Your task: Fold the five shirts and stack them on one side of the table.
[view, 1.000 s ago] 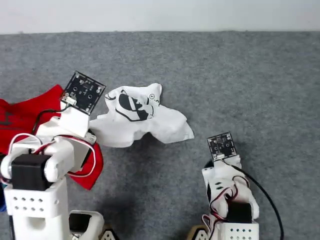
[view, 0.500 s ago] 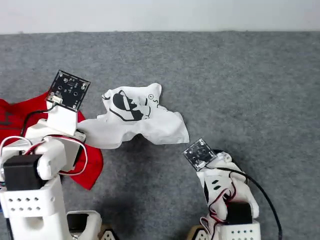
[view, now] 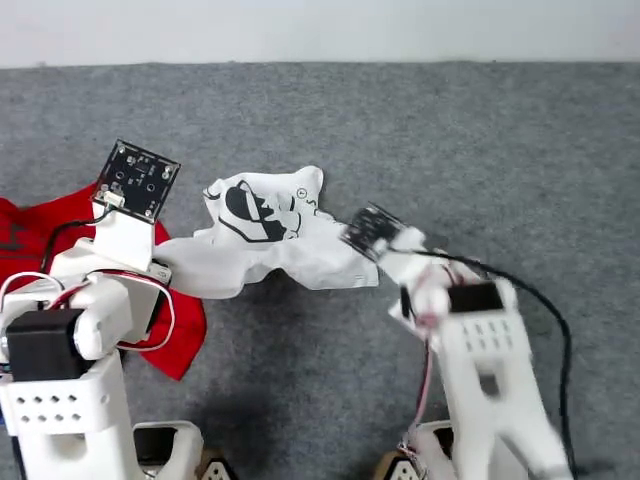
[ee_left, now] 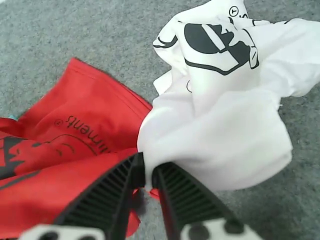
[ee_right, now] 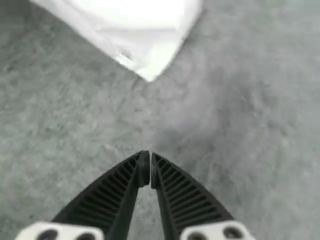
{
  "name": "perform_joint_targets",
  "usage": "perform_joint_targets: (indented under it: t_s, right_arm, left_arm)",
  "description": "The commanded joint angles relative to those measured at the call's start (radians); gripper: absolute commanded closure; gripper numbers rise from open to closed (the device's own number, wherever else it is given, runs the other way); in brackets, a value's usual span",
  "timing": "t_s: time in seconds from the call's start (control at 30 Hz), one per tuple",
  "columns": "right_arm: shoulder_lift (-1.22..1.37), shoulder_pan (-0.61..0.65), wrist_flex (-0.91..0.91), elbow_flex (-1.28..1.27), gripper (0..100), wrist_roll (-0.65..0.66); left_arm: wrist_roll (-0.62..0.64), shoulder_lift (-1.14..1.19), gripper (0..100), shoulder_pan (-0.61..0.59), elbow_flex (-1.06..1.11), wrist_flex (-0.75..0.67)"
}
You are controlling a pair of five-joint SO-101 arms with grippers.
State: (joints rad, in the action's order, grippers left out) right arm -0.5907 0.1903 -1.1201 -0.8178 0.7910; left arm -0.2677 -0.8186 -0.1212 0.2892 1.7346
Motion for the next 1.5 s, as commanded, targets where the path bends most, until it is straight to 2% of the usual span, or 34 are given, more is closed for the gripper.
perform_joint_targets:
  t_s: [0.0,0.2,0.37,0.73,0.83,1.03,1.27,1.47]
  right_arm:
    - [0.222,0.041,0.010,0.158,94.5,-0.005]
    - [0.444,0.097,0.013,0.281,70.7,-0.003]
    - [0.556,0.154,0.018,0.345,70.3,-0.006]
    - [0.779,0.165,0.245,0.393,70.3,-0.011]
    - [0.794,0.163,0.231,0.410,74.7,-0.011]
    - [0.800,0.157,0.228,0.463,99.7,-0.006]
    - [0.733,0.042,0.079,0.614,98.8,-0.005]
    - [0.567,-0.013,-0.073,0.730,98.8,-0.003]
  left_arm:
    - [-0.003,-0.020,99,-0.006,-0.001,0.011]
    - [-0.003,-0.020,99,-0.006,-0.001,0.011]
    - [-0.003,-0.020,99,-0.006,0.022,0.006]
    - [-0.003,-0.020,99,-0.006,0.073,0.009]
    - [-0.003,-0.020,99,-0.006,0.074,0.009]
    - [-0.003,-0.020,99,-0.006,0.074,0.006]
    - [-0.005,-0.020,99,-0.006,0.074,0.009]
    - [-0.008,-0.020,99,-0.002,0.065,0.009]
